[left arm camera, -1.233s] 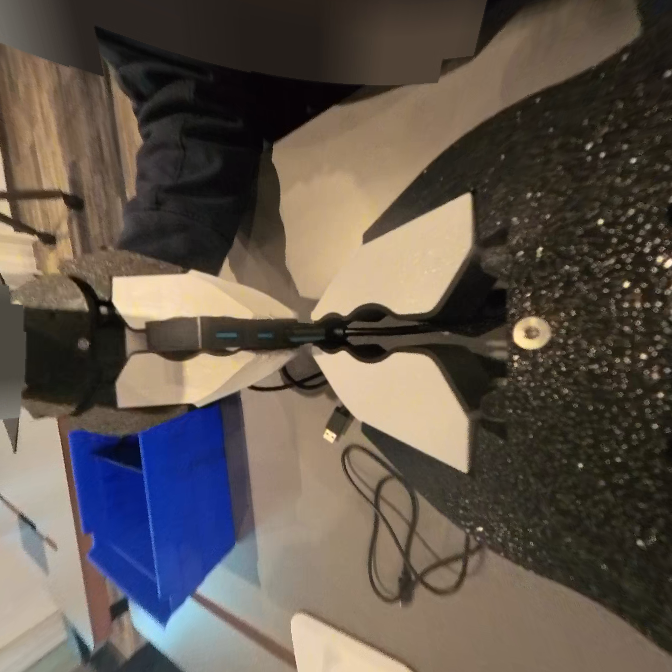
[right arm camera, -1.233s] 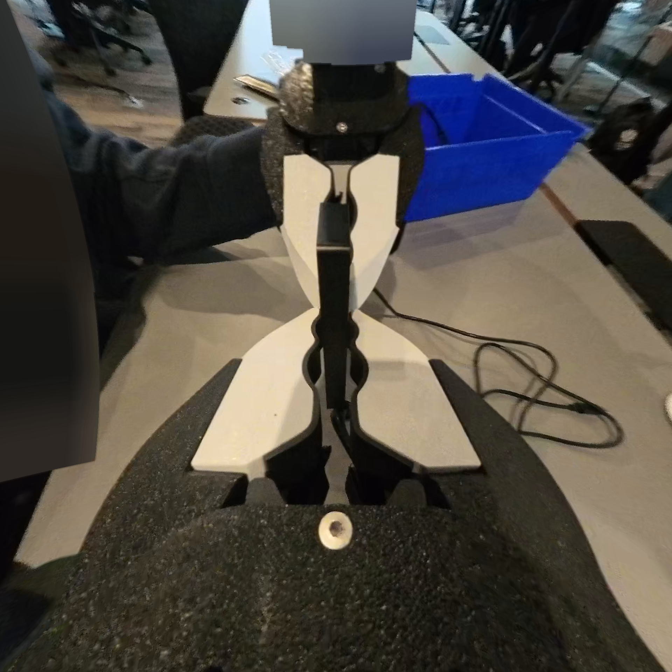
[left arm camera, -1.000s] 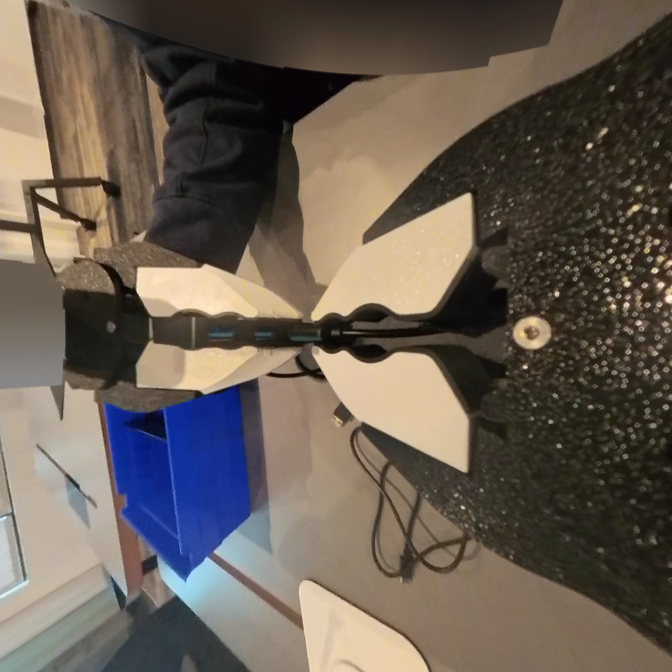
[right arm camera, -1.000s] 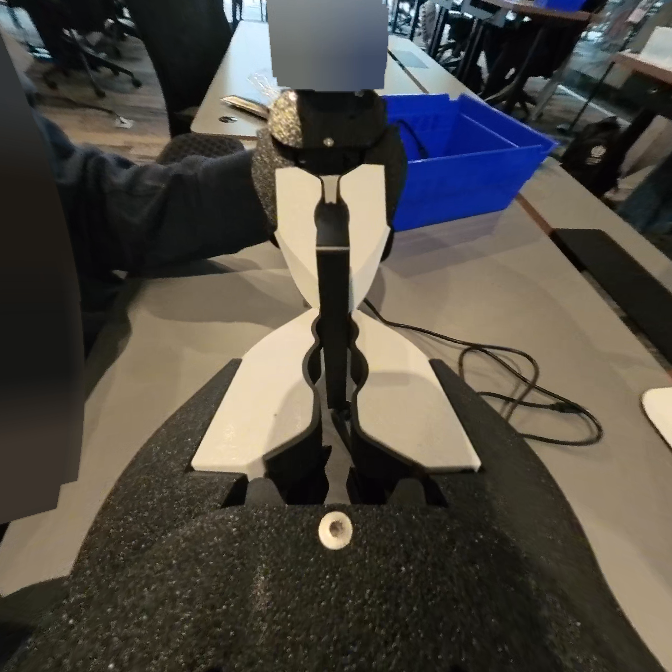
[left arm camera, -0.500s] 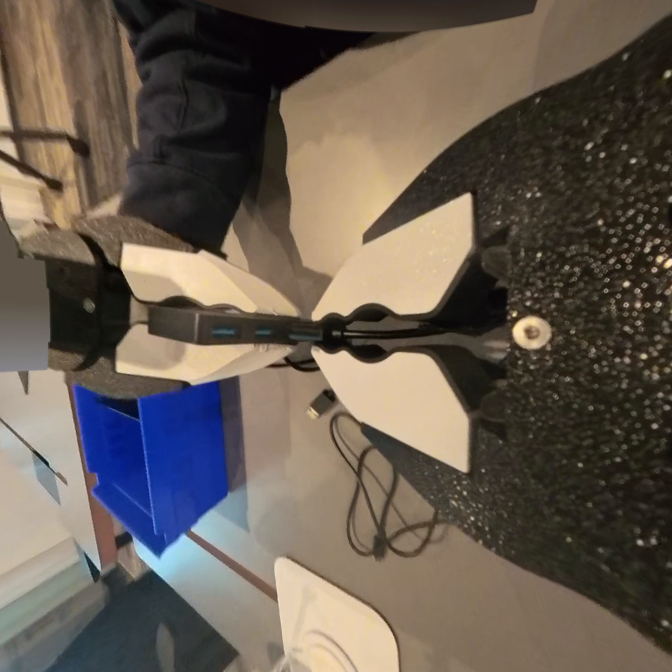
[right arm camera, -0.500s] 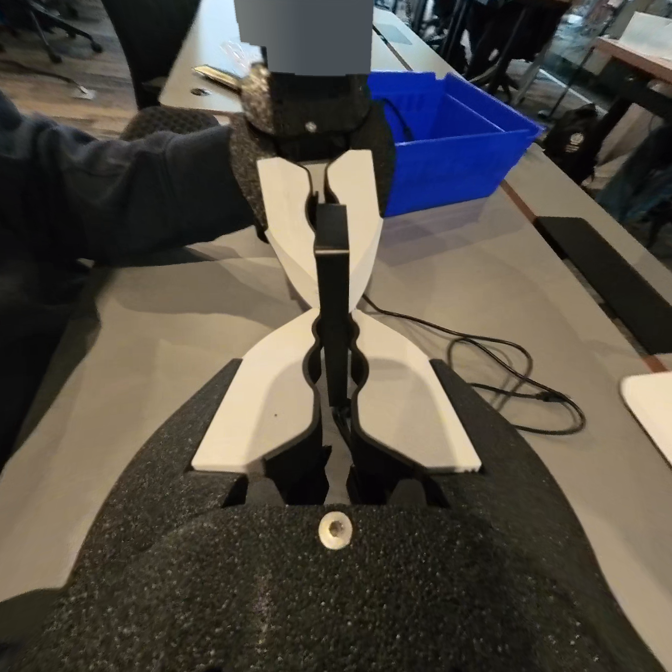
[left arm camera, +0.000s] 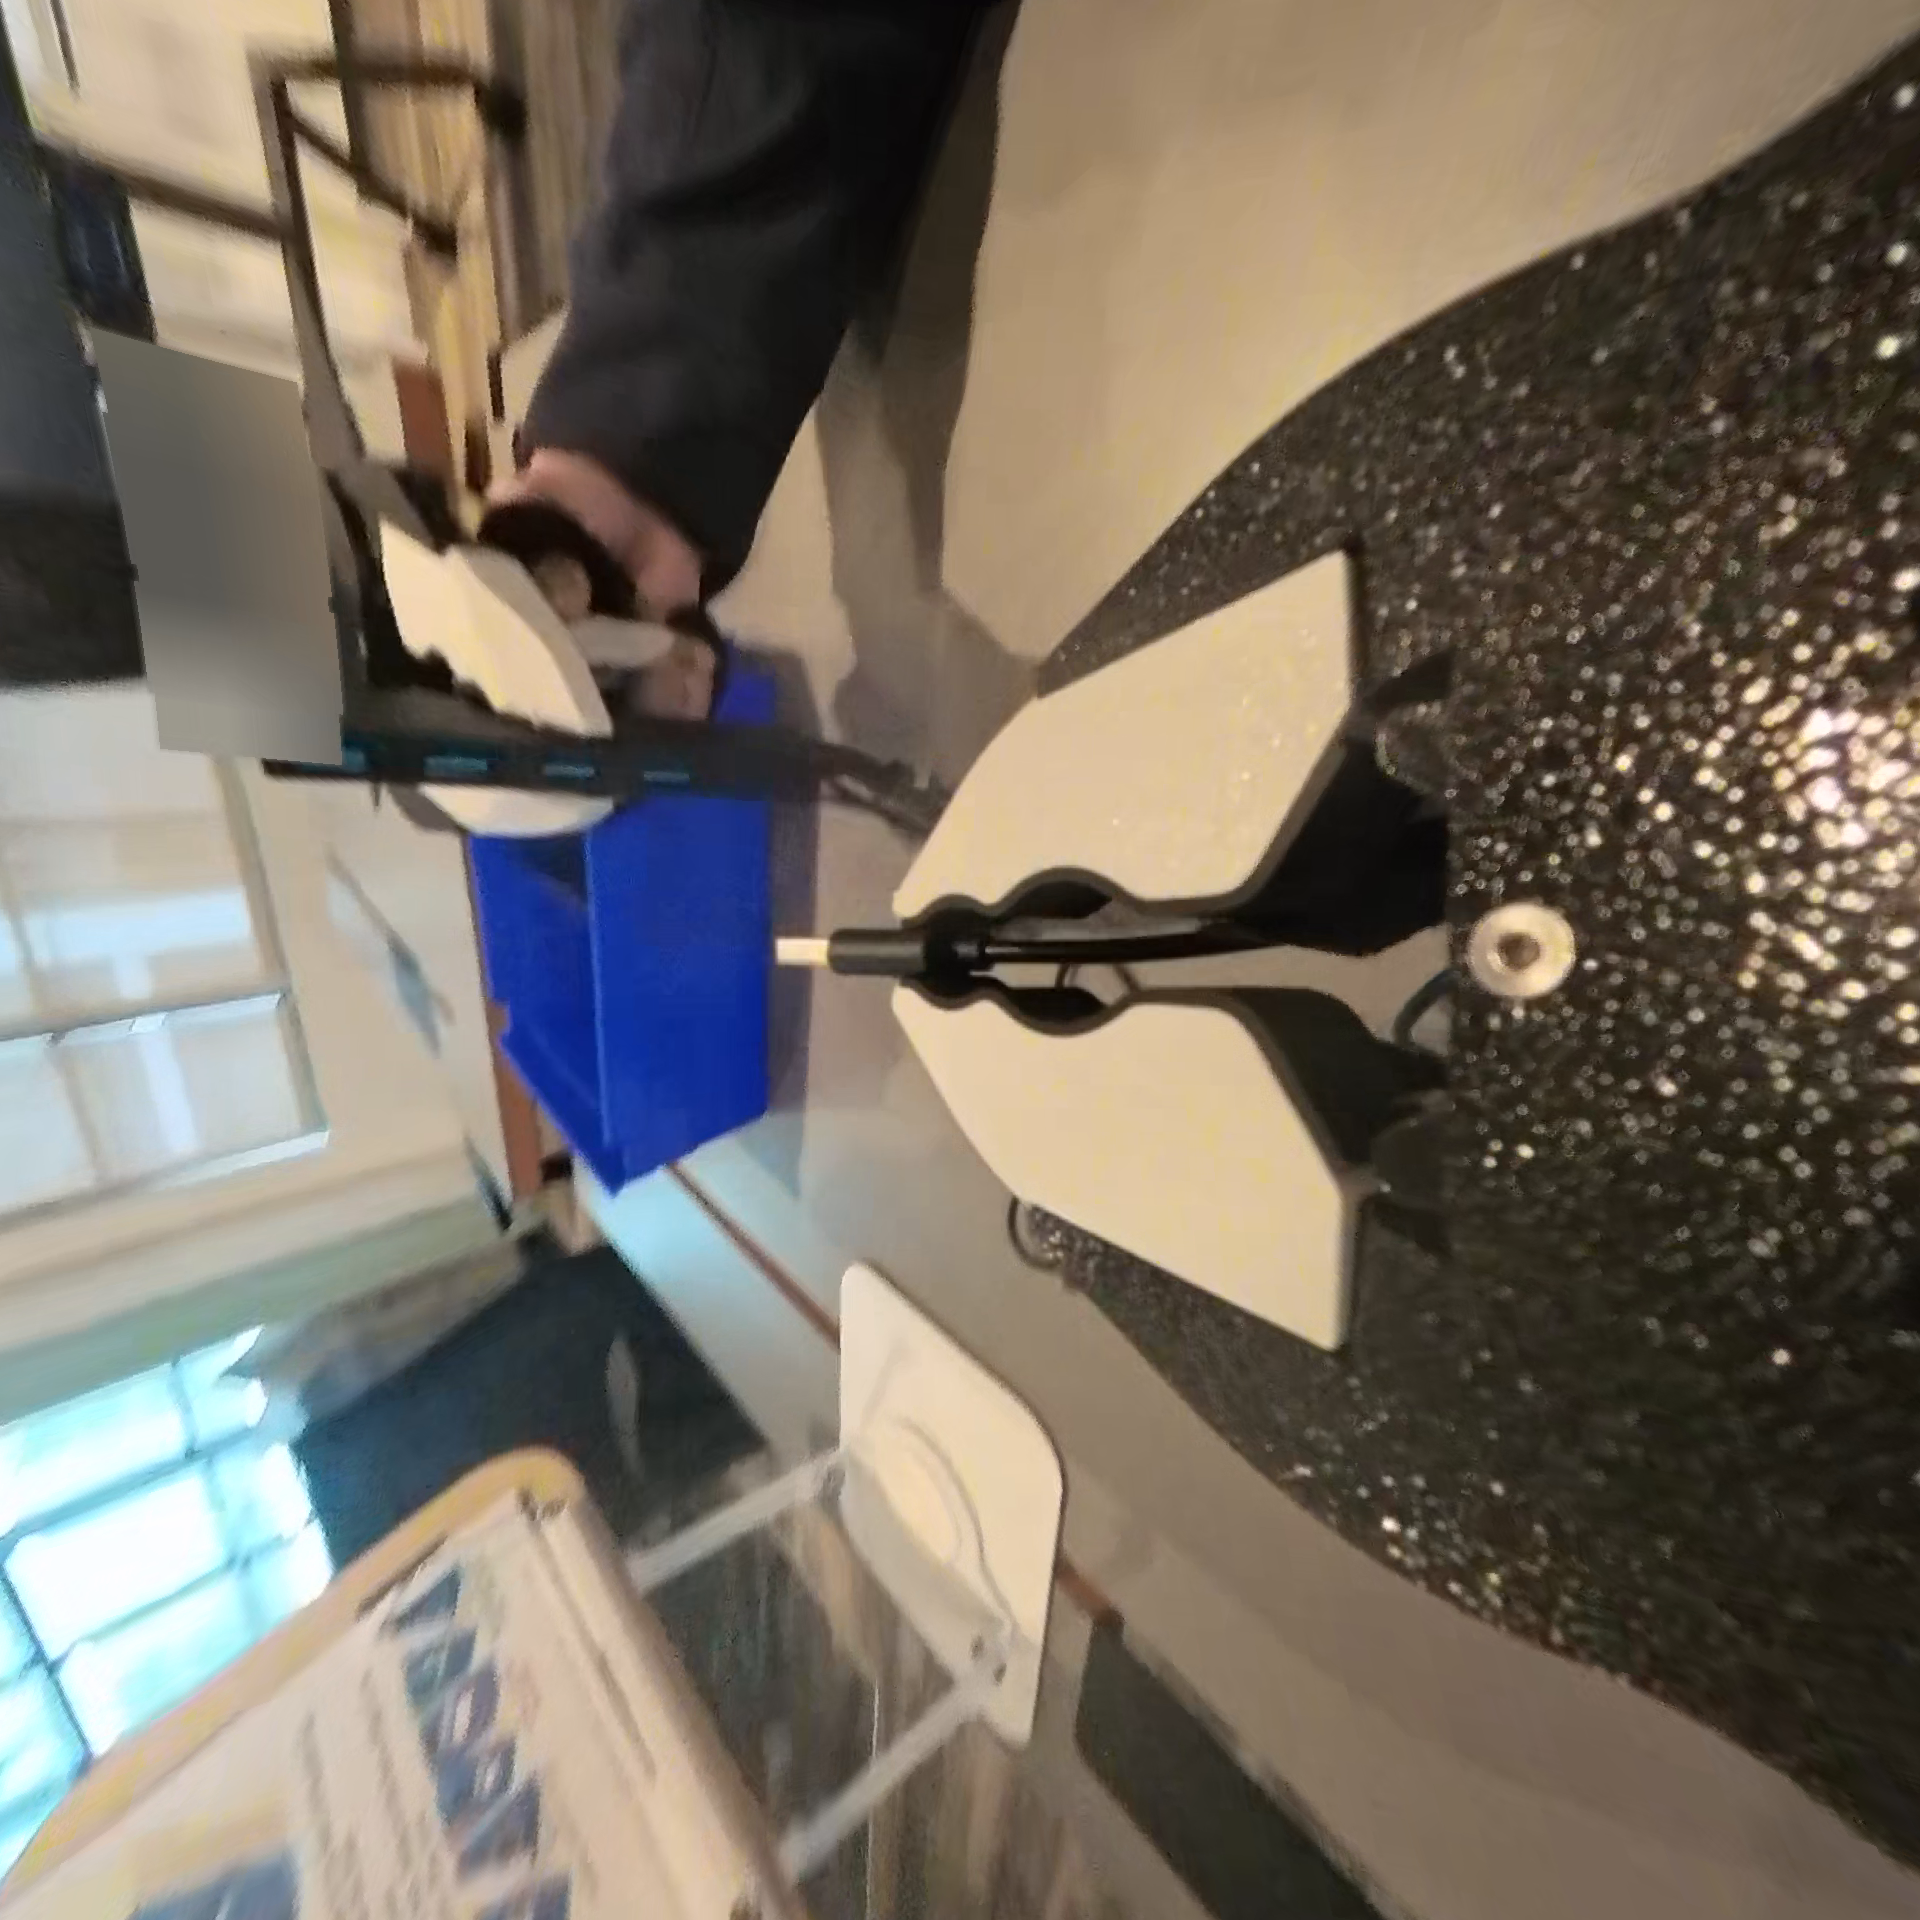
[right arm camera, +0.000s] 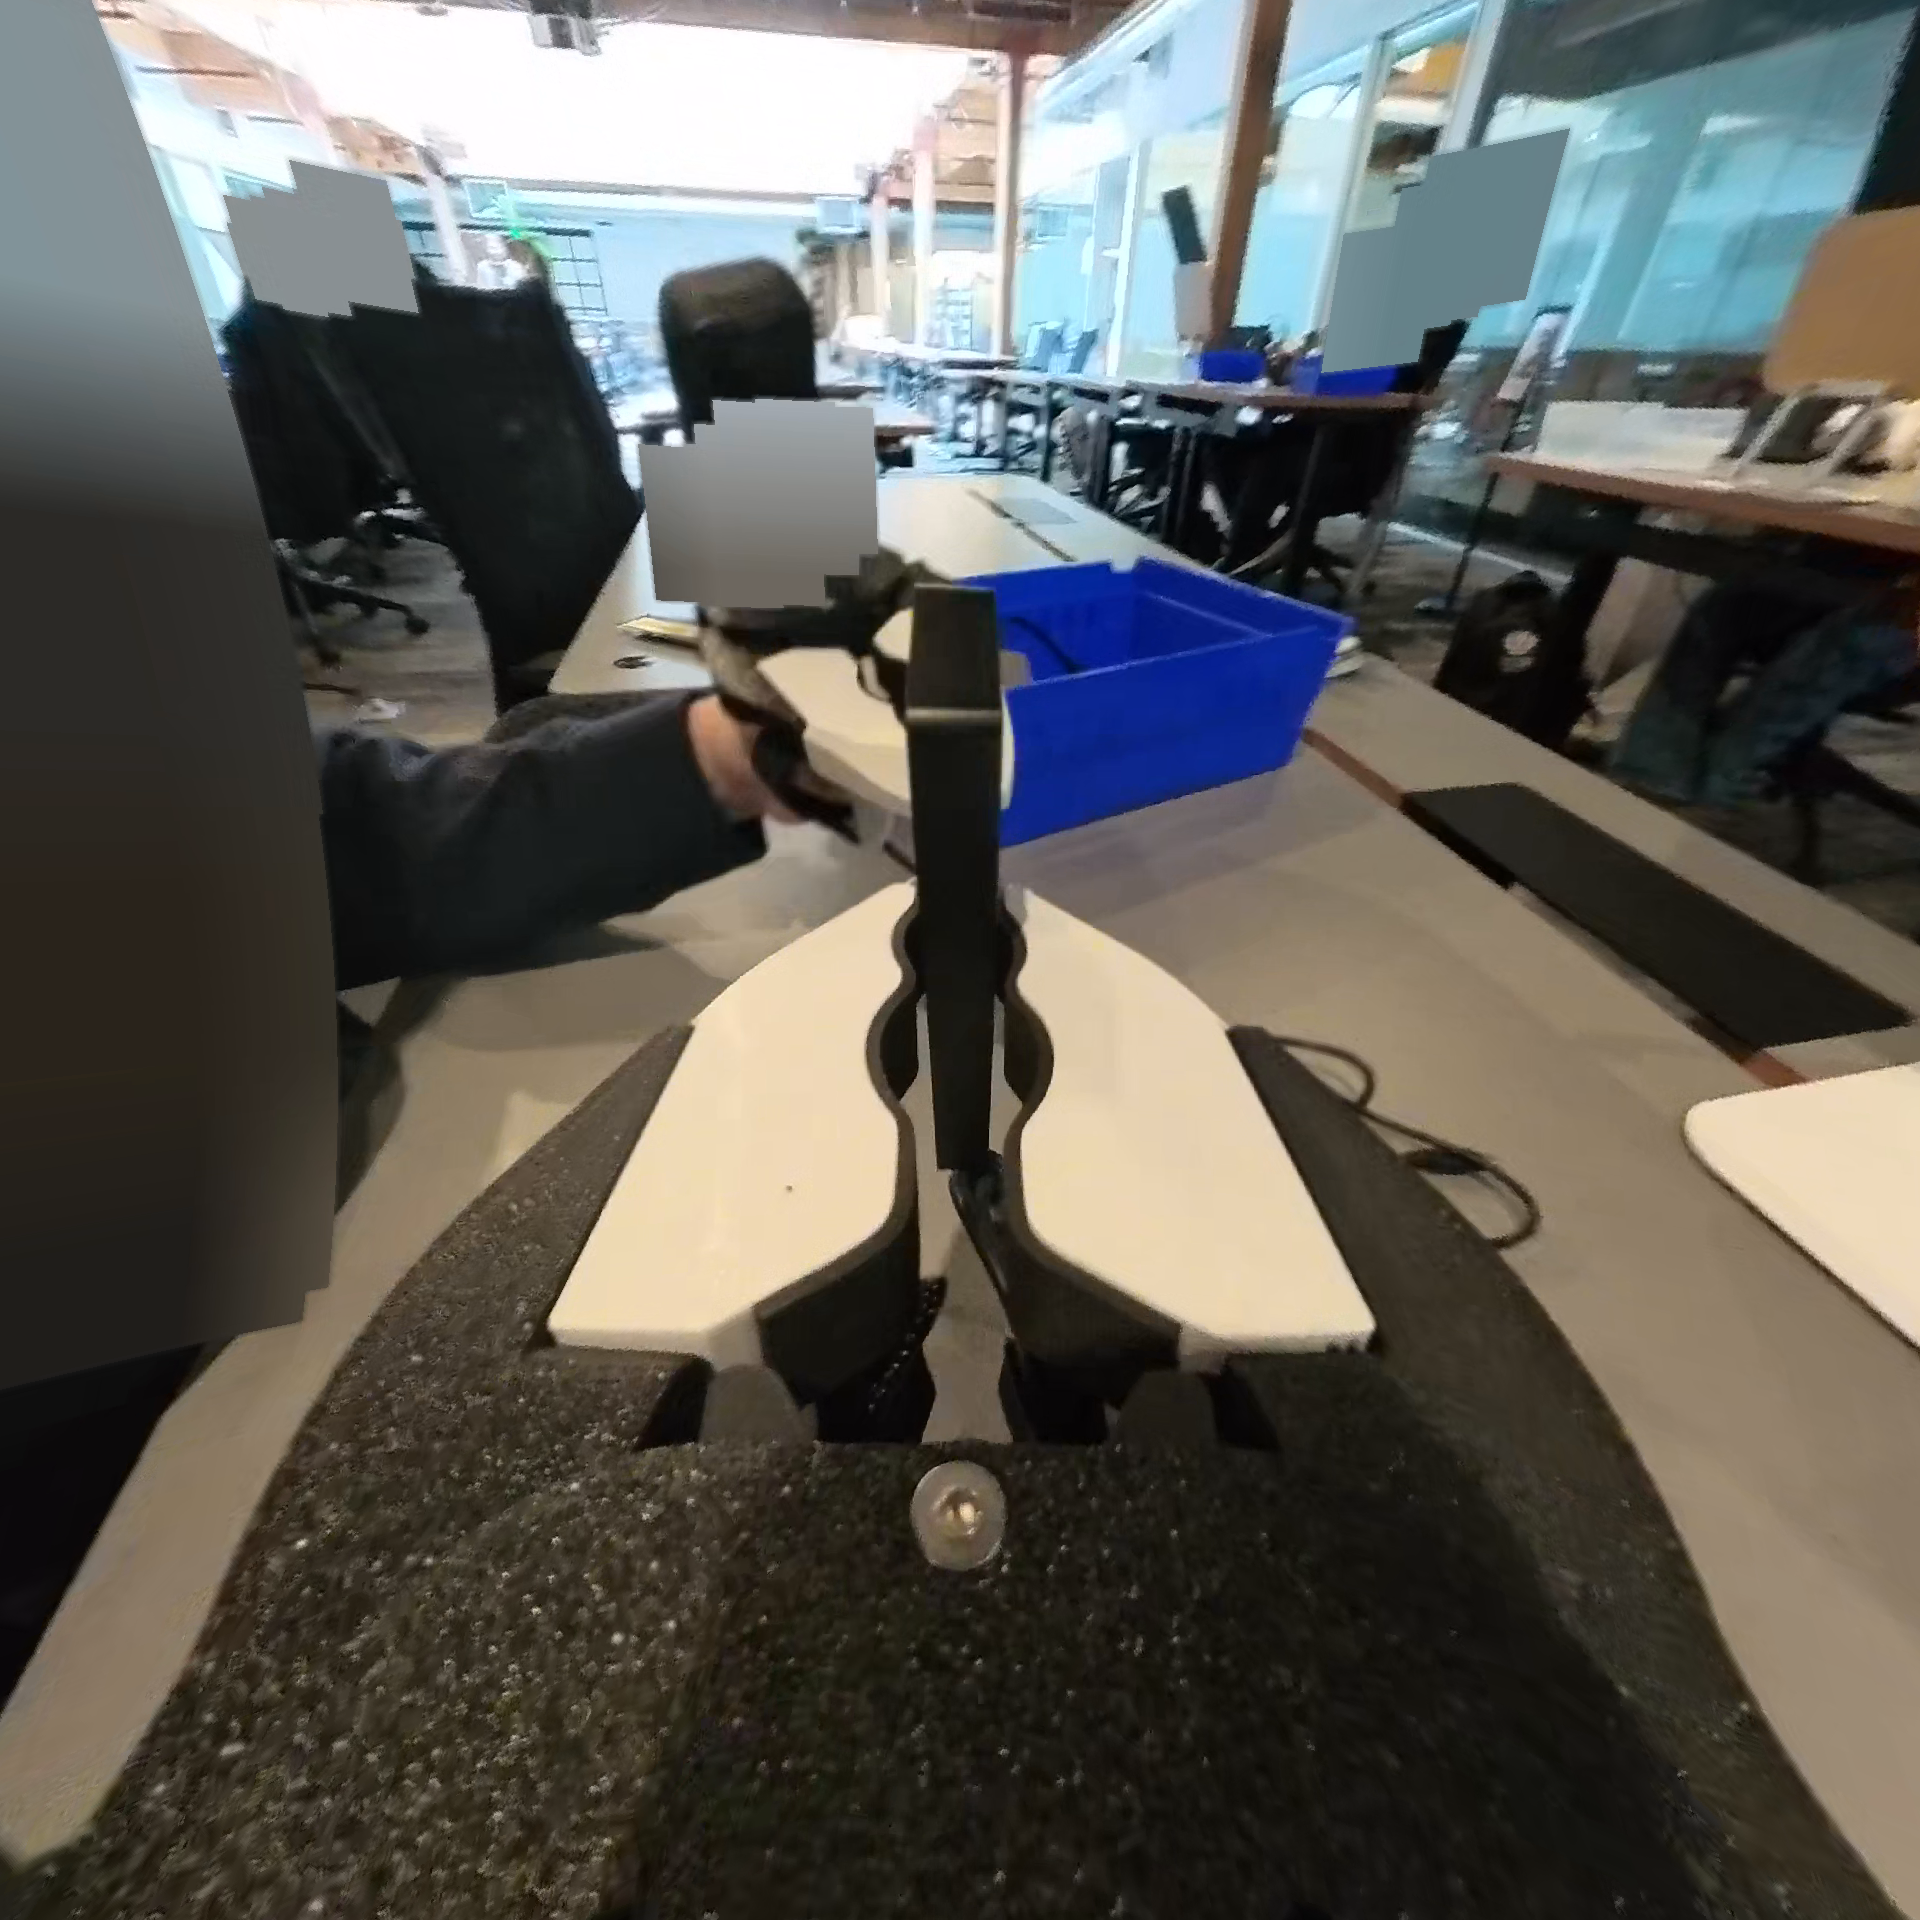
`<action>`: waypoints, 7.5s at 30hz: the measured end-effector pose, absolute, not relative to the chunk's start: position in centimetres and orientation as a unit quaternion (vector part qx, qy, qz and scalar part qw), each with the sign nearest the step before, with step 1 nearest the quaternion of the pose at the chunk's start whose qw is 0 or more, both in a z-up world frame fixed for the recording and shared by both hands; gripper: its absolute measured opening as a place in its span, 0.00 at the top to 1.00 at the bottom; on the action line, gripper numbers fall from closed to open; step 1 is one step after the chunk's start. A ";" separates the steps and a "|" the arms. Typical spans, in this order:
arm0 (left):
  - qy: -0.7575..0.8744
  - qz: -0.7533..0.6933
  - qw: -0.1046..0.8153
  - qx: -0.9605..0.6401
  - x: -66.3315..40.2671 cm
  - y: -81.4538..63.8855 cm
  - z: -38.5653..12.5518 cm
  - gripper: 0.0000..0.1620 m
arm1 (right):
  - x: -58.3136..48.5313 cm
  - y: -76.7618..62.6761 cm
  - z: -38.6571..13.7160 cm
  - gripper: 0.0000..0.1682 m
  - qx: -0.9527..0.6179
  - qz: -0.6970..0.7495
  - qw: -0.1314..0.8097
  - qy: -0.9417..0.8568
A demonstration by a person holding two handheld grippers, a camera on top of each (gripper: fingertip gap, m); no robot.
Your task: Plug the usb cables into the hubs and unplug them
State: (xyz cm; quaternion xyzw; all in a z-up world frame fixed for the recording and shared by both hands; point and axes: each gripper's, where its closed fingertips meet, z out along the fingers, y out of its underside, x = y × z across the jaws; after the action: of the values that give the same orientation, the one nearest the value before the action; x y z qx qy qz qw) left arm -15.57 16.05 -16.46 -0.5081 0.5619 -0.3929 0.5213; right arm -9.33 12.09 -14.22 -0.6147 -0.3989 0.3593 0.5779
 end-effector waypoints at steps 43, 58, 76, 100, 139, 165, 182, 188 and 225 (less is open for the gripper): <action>0.457 -0.252 0.715 -0.464 -13.1 18.6 -19.1 0.96 | 21.0 25.7 -19.8 0.92 -0.917 -0.116 0.345 -0.163; 0.407 -0.244 0.641 -0.603 -14.3 22.3 -21.7 0.96 | 22.2 22.2 -15.2 0.68 -0.900 -0.264 0.286 -0.198; 0.442 -0.222 0.628 -0.601 -13.7 21.7 -22.5 0.96 | 26.7 22.0 -19.9 0.68 -0.956 -0.191 0.211 -0.074; 0.490 -0.195 0.601 -0.600 -12.9 21.0 -23.8 0.90 | 4.9 20.0 -11.9 0.72 -0.845 -0.111 0.451 -0.265; 0.366 -0.167 0.707 -0.582 -20.7 26.3 -19.8 0.70 | -12.3 22.1 -30.5 0.13 -0.883 0.098 0.389 -0.244; 0.349 -0.197 0.682 -0.612 -20.9 27.0 -20.7 0.76 | -12.8 22.8 -30.3 0.75 -0.874 0.068 0.408 -0.255; 0.362 -0.190 0.681 -0.608 -20.8 26.8 -20.8 0.83 | -11.9 22.9 -28.1 0.96 -0.843 0.025 0.466 -0.269; 0.358 -0.193 0.680 -0.610 -20.9 26.9 -20.9 0.83 | -10.1 22.5 -24.9 0.97 -0.817 0.018 0.524 -0.240; 0.395 -0.165 0.675 -0.601 -20.2 26.6 -21.7 0.85 | 11.1 8.2 5.9 0.97 -0.708 -0.256 0.649 -0.108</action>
State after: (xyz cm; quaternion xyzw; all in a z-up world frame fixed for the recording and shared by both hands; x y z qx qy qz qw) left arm -20.15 26.55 -21.67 -0.6011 0.3953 -0.1645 0.6748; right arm 11.06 8.15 5.95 -0.7082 -0.1078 -0.2563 0.6490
